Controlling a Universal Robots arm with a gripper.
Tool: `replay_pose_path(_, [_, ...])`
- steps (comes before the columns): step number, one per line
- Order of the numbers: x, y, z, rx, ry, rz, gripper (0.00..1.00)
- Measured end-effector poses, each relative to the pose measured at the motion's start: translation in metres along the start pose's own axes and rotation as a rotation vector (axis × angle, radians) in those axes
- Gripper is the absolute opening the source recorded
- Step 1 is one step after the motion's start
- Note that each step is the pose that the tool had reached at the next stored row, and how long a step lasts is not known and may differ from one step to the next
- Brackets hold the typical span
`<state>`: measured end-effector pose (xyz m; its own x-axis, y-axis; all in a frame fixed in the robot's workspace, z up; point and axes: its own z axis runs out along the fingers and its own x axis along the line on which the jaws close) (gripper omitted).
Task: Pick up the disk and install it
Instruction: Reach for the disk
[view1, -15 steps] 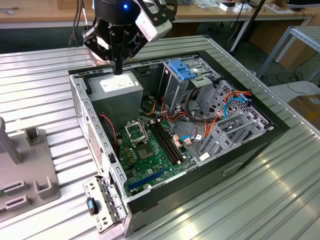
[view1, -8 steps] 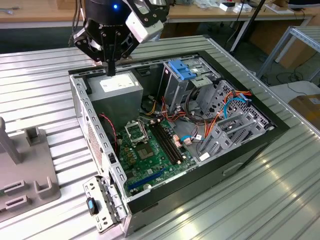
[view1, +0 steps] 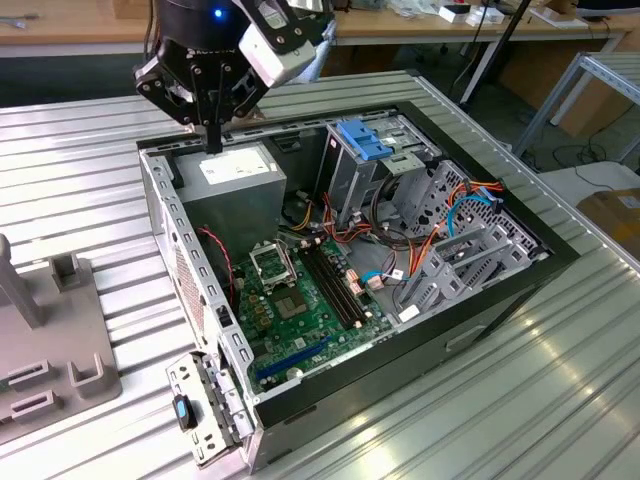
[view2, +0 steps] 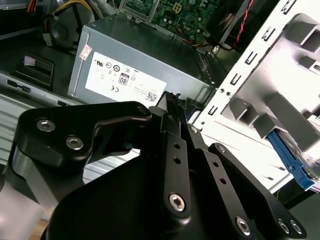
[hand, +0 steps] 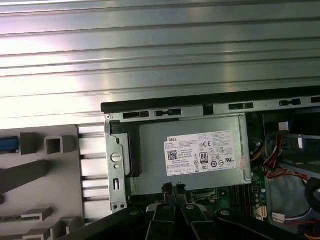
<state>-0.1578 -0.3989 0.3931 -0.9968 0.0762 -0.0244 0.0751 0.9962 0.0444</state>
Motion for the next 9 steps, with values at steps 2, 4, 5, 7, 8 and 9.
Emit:
replay_pose_path(2, [0.0029,-0.0002,0.0000,0.0000,0.0000,0.000,0.11])
replay_pose_path(4, [0.0071,-0.0005,-0.0001,0.0000,0.0000,0.000,0.11])
replay_pose_path(5, [0.0100,-0.0008,-0.0002,0.0000,0.0000,0.000,0.11])
replay_pose_path(7, [0.0192,-0.0015,-0.0004,0.0000,0.0000,0.000,0.11])
replay_pose_path(8, [0.0221,-0.0017,-0.0005,0.0000,0.0000,0.000,0.11])
replay_pose_path(9, [0.0260,-0.0020,-0.0005,0.0000,-0.0001,0.000,0.11])
